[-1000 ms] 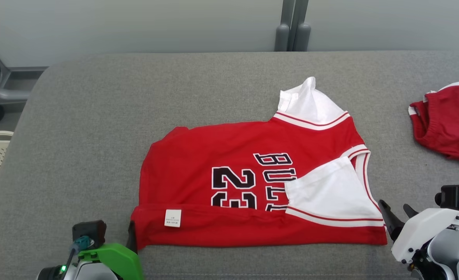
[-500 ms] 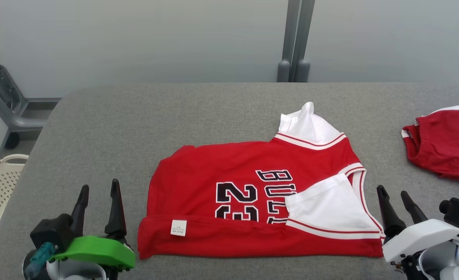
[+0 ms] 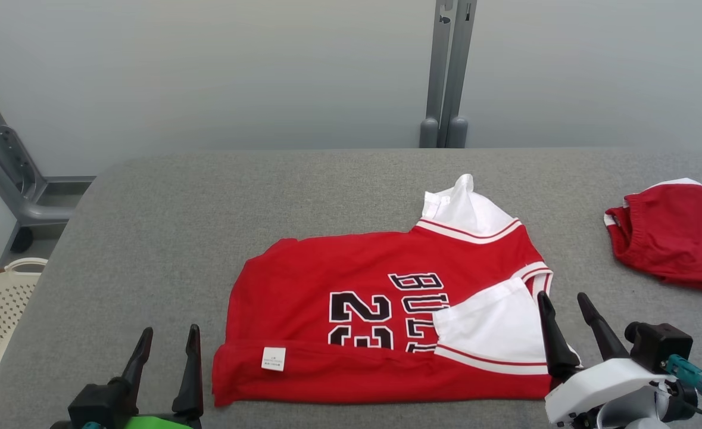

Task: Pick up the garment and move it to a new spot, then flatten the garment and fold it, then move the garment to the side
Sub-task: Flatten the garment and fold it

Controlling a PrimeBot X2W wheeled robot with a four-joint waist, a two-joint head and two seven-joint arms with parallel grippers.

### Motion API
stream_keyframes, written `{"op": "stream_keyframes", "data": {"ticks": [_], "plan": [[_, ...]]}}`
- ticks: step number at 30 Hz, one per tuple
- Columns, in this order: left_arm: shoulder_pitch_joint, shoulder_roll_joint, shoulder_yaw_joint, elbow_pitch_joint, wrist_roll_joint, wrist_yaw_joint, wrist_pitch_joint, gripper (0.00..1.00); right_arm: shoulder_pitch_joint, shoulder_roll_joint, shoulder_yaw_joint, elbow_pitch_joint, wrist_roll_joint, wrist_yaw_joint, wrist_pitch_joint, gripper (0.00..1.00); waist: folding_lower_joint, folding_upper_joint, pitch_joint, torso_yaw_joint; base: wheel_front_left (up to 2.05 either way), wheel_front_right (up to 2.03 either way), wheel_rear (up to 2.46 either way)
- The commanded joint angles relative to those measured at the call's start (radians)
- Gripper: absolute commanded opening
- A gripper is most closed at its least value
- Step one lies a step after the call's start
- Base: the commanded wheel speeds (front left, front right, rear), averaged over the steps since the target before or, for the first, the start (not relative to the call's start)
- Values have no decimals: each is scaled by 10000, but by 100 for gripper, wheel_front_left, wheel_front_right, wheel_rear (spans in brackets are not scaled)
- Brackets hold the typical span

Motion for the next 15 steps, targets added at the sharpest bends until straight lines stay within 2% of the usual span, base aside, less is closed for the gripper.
{"op": "stream_keyframes", "data": {"ticks": [1, 7, 15], "plan": [[186, 19, 0, 77, 123, -34, -24, 100, 138, -23, 9, 56, -362, -1, -108, 100, 0, 0, -30, 30, 0, 0, 0], [425, 45, -100, 401, 306, 53, -24, 100, 307, -23, -412, 312, -1036, -1, -220, 100, 0, 0, -113, 27, 0, 0, 0], [551, 63, -204, 612, 256, 128, 68, 100, 379, -24, -416, 635, -1105, -1, -164, 100, 0, 0, -150, 4, 0, 0, 0]]}}
